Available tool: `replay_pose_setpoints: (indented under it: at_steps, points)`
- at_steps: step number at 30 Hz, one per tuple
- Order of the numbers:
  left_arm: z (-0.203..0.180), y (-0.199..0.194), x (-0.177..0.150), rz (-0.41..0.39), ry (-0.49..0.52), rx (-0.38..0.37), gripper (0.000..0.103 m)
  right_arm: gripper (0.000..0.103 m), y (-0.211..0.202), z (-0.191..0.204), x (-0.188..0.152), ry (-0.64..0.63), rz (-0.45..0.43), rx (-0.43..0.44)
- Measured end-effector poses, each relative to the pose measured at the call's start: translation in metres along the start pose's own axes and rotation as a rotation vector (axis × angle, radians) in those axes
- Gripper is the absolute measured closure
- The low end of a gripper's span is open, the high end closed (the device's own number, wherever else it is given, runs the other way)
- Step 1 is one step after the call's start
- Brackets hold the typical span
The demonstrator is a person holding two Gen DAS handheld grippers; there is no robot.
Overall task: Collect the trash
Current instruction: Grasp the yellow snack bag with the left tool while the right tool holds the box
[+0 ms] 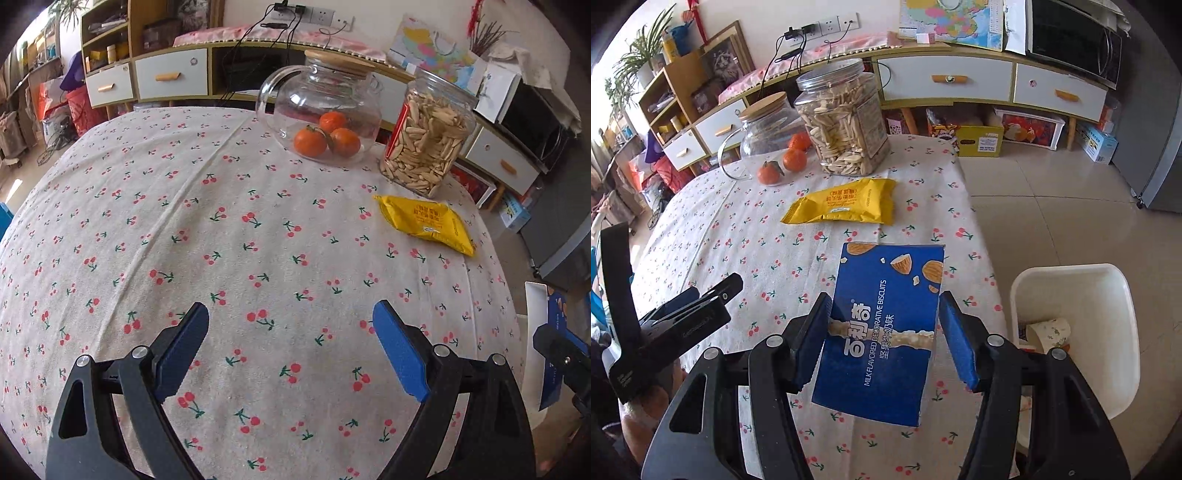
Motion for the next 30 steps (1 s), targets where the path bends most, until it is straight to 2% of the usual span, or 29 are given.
replay_pose_setpoints:
  at_steps: [7, 9, 11, 15, 18, 24, 28, 30]
  points:
    - [-0.07, 0.035, 0.019, 0.022, 0.054, -0.066, 0.015, 0.046, -0.011, -0.059, 0.01, 0.12, -0.025, 0.013]
    - [-0.085, 0.04, 0.026, 0.015, 0.049, -0.079, 0.01, 0.046, -0.014, -0.071, 0.01, 0.138, -0.031, 0.01]
    - [-0.097, 0.046, 0.033, 0.015, 0.024, -0.108, 0.01, 0.045, -0.016, -0.08, 0.009, 0.153, -0.03, 0.014]
    - [-0.114, 0.067, 0.043, 0.064, -0.077, -0.158, 0.01, 0.045, -0.017, -0.094, 0.007, 0.18, -0.023, 0.025]
    - [-0.123, 0.084, 0.045, 0.09, -0.143, -0.157, 0.01, 0.045, -0.019, -0.102, 0.008, 0.2, -0.026, 0.036]
    - [-0.133, 0.101, 0.063, 0.067, -0.197, -0.137, 0.01, 0.045, -0.026, -0.11, 0.01, 0.213, -0.044, 0.049]
    - [-0.136, 0.105, 0.07, 0.07, -0.15, -0.112, 0.046, 0.045, -0.027, -0.111, 0.01, 0.213, -0.046, 0.051]
    - [-0.134, 0.105, 0.069, 0.071, -0.129, -0.111, 0.057, 0.045, -0.028, -0.111, 0.01, 0.21, -0.05, 0.052]
Point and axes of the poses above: each gripper's, at about its wrist camera, not at the fingertips, and y roughly the way its jaws point, z to its left, x to its top, the point moved 1 cm from there along y, roughly the way its jaws point, and after that the axes turned 4 degrees about -z, right-handed, at the moved point
